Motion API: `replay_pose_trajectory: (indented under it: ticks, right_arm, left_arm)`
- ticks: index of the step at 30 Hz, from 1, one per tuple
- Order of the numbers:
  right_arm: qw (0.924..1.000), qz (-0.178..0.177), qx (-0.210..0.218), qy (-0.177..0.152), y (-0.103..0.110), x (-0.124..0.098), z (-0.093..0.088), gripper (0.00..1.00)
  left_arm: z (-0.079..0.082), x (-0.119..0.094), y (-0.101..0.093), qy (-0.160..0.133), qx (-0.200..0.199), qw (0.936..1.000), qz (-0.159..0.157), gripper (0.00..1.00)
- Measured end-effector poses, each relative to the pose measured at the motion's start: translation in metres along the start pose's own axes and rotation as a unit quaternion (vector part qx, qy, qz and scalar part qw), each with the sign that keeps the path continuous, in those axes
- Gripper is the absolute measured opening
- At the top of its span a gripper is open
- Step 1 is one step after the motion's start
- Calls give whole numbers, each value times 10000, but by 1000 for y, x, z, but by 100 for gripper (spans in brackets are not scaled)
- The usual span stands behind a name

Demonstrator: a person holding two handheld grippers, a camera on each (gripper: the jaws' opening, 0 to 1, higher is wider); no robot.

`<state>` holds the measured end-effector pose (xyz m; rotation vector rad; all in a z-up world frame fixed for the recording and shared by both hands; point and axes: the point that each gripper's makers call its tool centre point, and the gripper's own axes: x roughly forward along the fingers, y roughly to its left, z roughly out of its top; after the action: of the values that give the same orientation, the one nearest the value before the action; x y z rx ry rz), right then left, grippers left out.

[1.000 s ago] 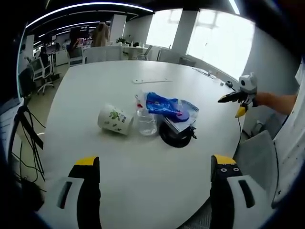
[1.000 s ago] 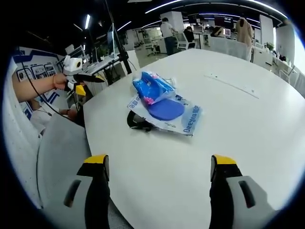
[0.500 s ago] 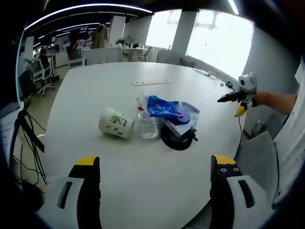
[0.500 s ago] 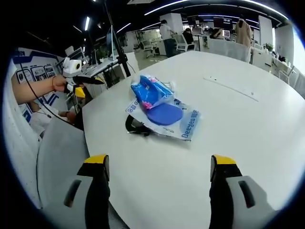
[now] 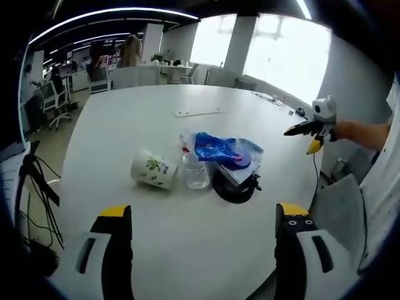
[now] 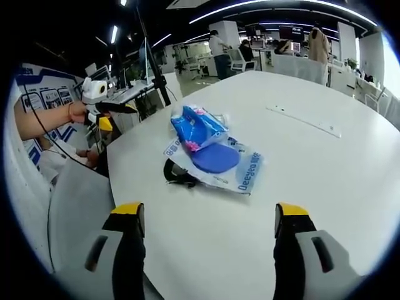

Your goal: Arrange the tabletop items into an orderly group along one side of the table until the central work area is clear of visible clutter.

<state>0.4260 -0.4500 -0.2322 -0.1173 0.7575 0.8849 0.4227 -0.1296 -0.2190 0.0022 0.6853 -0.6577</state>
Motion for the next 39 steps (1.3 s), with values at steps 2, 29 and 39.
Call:
replay_pose_trajectory:
  ticks: [2,29,39]
  right_arm:
    - [10000,4,6,-26,1,2,3,85]
    - [9984,86,181,-521,7,31,53,81]
    - [9979,88,196,-615,3,44,69,78]
  left_arm:
    - [3,1,0,1,38,10000,-10,98]
    - [54,26,-3,-351,245,9990,-126,93]
    - [71,39,-3,-461,291,9983,-190,90]
